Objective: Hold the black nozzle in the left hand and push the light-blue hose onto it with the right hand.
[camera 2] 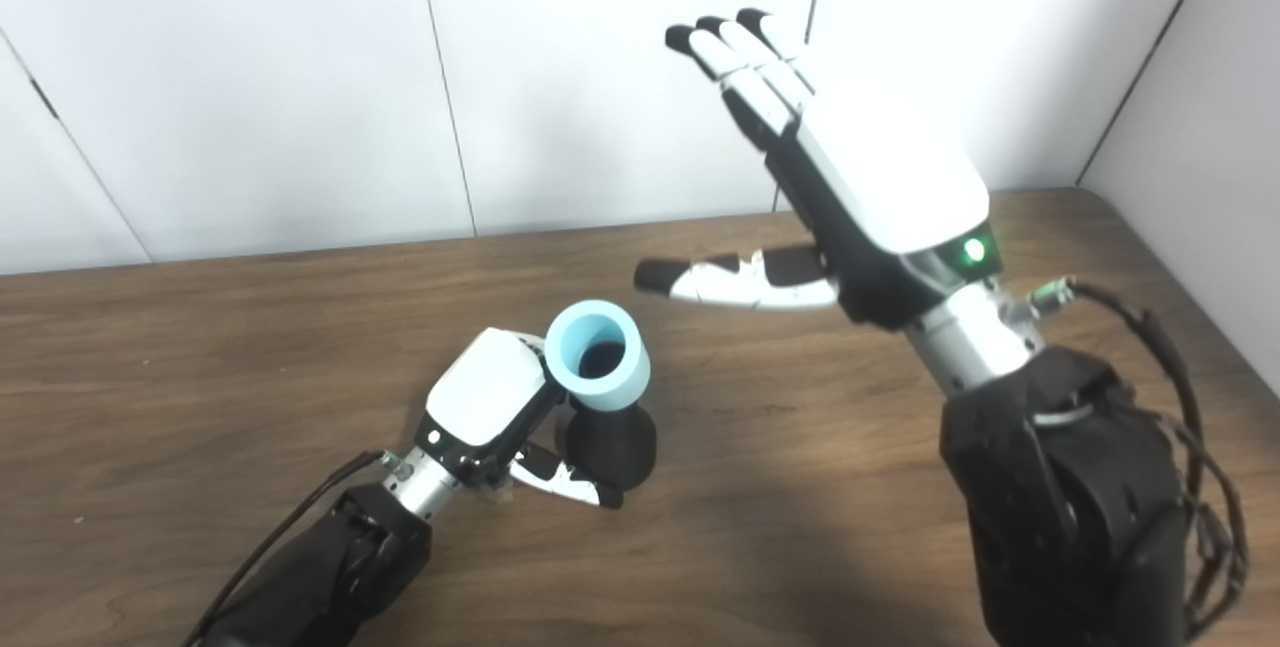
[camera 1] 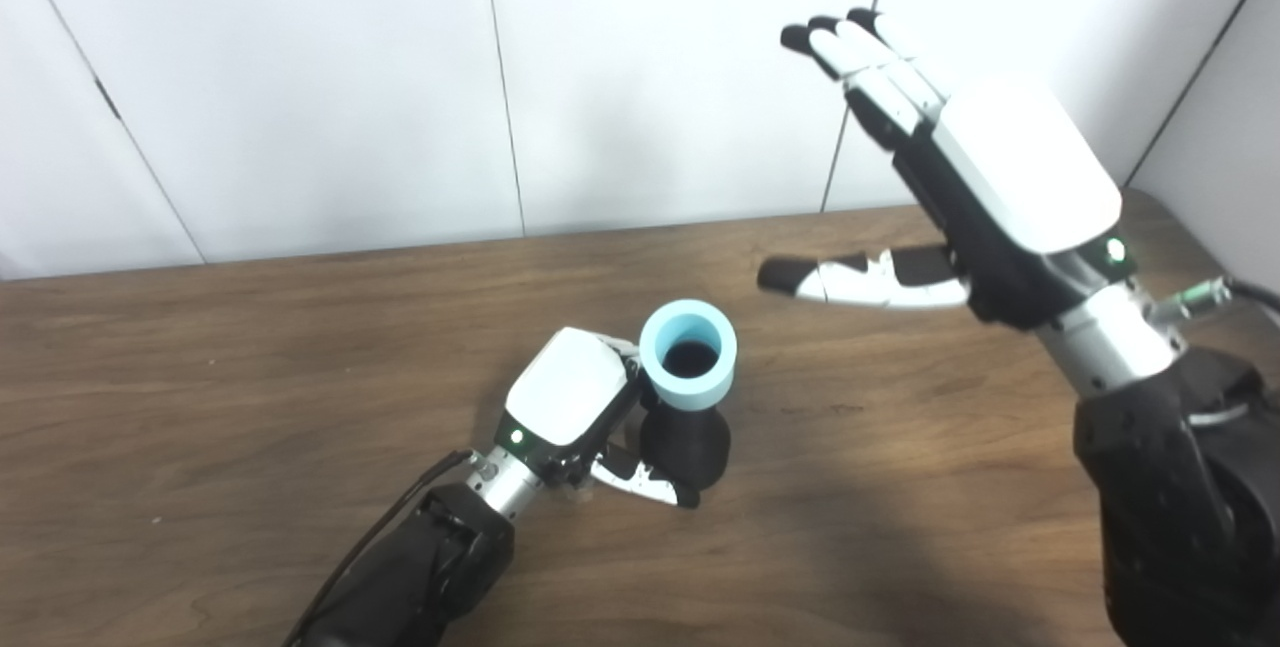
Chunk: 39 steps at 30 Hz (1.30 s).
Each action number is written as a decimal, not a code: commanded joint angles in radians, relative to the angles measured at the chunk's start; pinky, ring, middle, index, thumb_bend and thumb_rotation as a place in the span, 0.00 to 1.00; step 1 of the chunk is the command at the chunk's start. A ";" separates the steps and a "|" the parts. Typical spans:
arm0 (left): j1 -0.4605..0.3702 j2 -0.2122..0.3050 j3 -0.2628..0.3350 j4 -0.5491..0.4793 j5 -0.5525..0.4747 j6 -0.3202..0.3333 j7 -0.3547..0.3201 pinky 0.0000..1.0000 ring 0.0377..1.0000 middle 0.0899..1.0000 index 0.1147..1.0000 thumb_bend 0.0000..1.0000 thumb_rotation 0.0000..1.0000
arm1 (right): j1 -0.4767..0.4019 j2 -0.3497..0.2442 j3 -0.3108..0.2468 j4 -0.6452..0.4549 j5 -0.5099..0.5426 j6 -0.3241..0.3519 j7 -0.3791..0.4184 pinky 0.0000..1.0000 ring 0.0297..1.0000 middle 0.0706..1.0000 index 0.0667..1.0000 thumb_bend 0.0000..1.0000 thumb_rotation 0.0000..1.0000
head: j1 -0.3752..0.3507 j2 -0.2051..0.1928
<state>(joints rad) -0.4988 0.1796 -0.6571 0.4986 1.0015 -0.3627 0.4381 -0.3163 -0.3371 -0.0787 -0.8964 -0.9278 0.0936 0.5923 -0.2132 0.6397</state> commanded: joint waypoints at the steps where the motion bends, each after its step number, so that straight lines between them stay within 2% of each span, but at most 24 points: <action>1: 0.239 -0.011 -0.086 0.197 0.006 -0.005 -0.015 0.32 0.34 0.36 0.47 0.51 0.00 | 0.008 -0.041 -0.031 -0.053 0.011 -0.109 -0.091 0.94 1.00 0.99 0.99 0.64 0.95 | 0.001 0.001; 4: 0.236 -0.011 -0.088 0.200 0.011 -0.004 -0.013 0.32 0.34 0.36 0.47 0.51 0.00 | 0.058 -0.055 -0.036 -0.053 0.010 -0.157 -0.096 0.99 1.00 1.00 0.99 0.66 0.99 | -0.001 -0.001; 8: 0.234 -0.011 -0.088 0.206 0.012 -0.006 -0.004 0.31 0.32 0.35 0.46 0.51 0.00 | 0.098 -0.068 -0.040 -0.046 -0.040 -0.219 -0.097 1.00 1.00 1.00 0.99 0.68 0.99 | 0.000 -0.001; 13: 0.233 -0.010 -0.088 0.203 0.010 -0.004 -0.011 0.32 0.34 0.36 0.47 0.51 0.00 | 0.142 -0.078 -0.049 -0.045 -0.087 -0.273 -0.077 1.00 1.00 1.00 0.97 0.71 0.92 | 0.000 -0.002; 20: 0.233 -0.009 -0.086 0.202 0.007 -0.002 -0.019 0.33 0.35 0.36 0.47 0.51 0.00 | 0.258 -0.067 -0.037 -0.001 -0.086 -0.357 -0.116 1.00 1.00 0.97 0.95 0.78 0.85 | 0.000 -0.003; 24: 0.234 -0.010 -0.086 0.202 0.009 -0.002 -0.012 0.31 0.33 0.35 0.46 0.51 0.00 | 0.315 -0.075 -0.038 0.026 -0.100 -0.395 -0.125 1.00 1.00 1.00 1.00 0.79 0.92 | 0.000 -0.003; 32: 0.232 -0.011 -0.087 0.208 0.007 -0.006 -0.009 0.32 0.33 0.36 0.47 0.51 0.00 | 0.329 -0.063 -0.033 0.036 -0.120 -0.432 -0.124 1.00 1.00 1.00 1.00 0.79 0.99 | 0.002 -0.004; 39: 0.234 -0.013 -0.086 0.208 0.007 -0.006 -0.005 0.31 0.32 0.35 0.46 0.51 0.00 | 0.308 -0.043 -0.015 0.034 -0.144 -0.461 -0.125 1.00 1.00 1.00 1.00 0.78 1.00 | 0.003 -0.005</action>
<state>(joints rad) -0.5029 0.1771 -0.6572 0.5133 0.9994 -0.3643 0.4421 0.0467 -0.3709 -0.0871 -0.8287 -1.0670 -0.3471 0.5113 -0.2117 0.6335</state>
